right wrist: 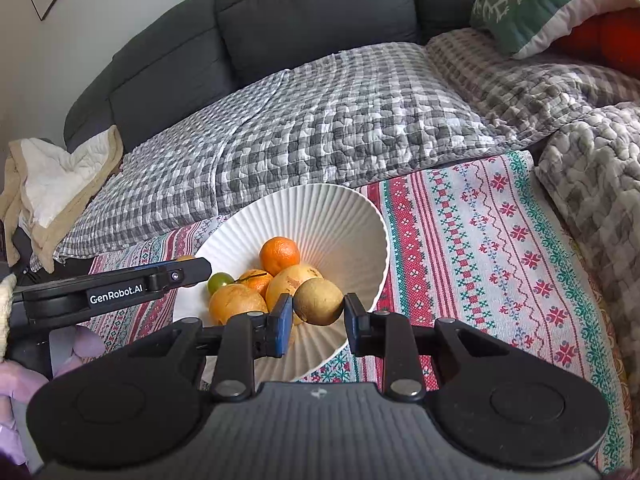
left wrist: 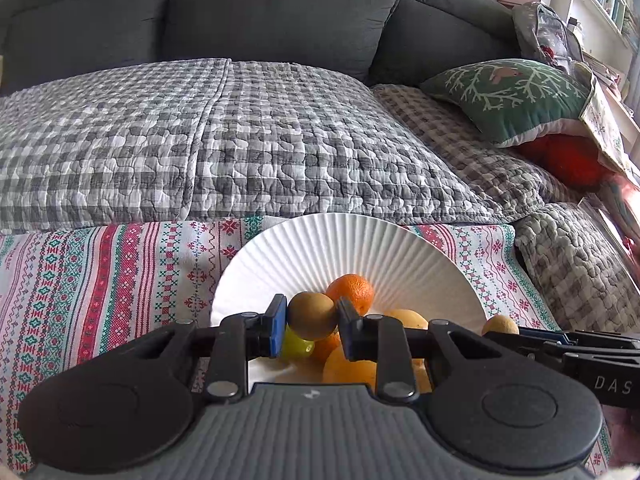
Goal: Organize fruits
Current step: 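Carry both kiwis into the white bowl and open both grippers, then withdraw both grippers from the bowl back toward the fruit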
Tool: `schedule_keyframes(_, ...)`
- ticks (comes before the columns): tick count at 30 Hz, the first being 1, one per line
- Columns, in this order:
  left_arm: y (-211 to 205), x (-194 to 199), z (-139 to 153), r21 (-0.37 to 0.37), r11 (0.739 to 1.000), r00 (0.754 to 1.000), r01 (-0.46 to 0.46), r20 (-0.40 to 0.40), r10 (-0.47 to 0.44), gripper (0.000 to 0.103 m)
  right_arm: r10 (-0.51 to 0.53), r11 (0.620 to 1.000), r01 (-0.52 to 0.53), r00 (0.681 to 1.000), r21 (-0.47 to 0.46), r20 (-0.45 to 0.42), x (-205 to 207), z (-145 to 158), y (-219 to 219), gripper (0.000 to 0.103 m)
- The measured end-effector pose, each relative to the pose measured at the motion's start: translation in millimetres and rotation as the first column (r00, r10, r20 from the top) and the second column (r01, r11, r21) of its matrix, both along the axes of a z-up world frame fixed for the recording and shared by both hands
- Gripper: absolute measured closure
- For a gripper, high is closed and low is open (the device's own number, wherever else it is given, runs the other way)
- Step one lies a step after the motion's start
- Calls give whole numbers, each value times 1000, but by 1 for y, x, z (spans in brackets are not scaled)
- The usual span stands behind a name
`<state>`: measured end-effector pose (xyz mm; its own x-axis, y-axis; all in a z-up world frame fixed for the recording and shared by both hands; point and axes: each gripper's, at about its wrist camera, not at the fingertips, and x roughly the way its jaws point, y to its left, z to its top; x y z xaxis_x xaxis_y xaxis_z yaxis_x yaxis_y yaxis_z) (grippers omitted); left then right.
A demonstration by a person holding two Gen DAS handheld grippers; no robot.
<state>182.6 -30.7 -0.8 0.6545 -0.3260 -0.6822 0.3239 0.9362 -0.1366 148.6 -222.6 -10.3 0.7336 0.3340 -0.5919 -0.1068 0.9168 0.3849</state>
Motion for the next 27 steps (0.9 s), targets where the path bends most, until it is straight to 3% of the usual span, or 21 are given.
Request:
schedule_keyframes(7, -4, 30, -17, -16, 999, 998, -33, -58, 32, 84, -8, 1000, 8, 1000, -1, -14, 28, -5, 1, 78)
schedule_keyframes(16, -7, 38, -25, 13, 999, 996, -36, -79, 37, 83, -6, 1000, 6, 999, 9, -47, 43, -15, 6, 78)
schedule_keyframes(21, -9, 38, -22, 40, 999, 998, -29, -63, 31, 66, -21, 998, 24, 998, 57, -52, 38, -12, 0, 68)
schedule_keyframes(27, -11, 25, -13, 52, 999, 999, -7, -36, 9, 49, -31, 998, 33, 998, 45, -45, 24, -5, -4, 60)
